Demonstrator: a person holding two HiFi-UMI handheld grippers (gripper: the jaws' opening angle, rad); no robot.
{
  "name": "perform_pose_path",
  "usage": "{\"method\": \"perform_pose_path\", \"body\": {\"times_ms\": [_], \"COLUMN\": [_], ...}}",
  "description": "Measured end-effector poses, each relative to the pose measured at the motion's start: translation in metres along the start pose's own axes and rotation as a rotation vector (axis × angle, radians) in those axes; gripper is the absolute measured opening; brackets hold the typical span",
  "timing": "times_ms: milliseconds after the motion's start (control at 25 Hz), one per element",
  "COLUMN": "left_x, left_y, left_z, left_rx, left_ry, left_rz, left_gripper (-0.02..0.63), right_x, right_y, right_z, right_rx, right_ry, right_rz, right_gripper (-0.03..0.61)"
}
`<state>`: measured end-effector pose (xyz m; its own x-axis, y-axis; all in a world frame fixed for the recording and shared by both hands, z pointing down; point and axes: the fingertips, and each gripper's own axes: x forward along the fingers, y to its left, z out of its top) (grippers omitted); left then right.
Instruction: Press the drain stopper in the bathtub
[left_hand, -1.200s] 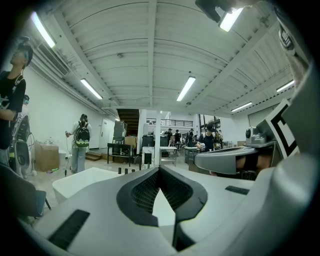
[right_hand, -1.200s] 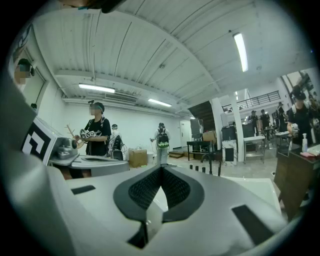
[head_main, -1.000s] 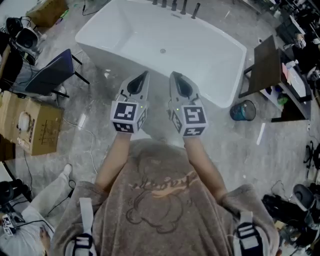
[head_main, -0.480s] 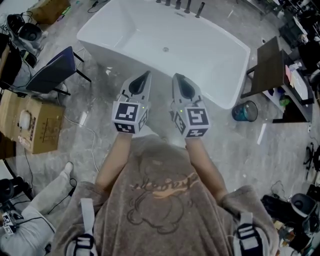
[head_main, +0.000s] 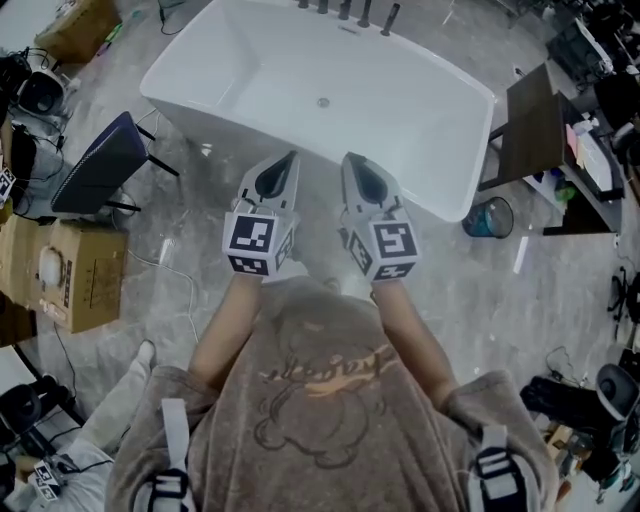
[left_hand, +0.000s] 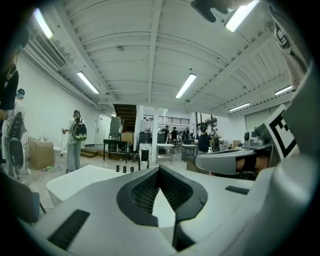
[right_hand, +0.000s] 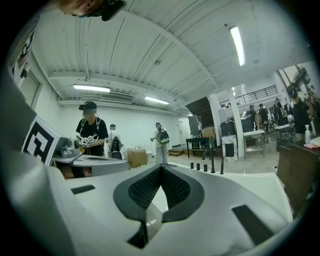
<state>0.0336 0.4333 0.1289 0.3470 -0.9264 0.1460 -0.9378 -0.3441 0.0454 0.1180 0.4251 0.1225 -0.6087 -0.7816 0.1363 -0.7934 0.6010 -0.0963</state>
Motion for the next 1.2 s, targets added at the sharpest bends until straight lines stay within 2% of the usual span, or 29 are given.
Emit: {"method": "perform_pose_path", "body": {"times_ms": [760,1200], "left_x": [0.056,0.097], "left_y": [0.071,0.075], "left_z": [0.015,0.022], "left_rx": [0.060,0.057], "left_ry": [0.018,0.002], "left_rz": [-0.177,-0.221], "left_gripper": [0.009,0.008], "right_x": [0.075,0.093], "right_y": [-0.005,-0.041], "right_z": [0.010,0.013], "right_rx": [0.033,0.028], "right_ry": [-0.023,-0.025], "right_rz": [-0.160,-0.206], "right_gripper": [-0.002,-0.002]}}
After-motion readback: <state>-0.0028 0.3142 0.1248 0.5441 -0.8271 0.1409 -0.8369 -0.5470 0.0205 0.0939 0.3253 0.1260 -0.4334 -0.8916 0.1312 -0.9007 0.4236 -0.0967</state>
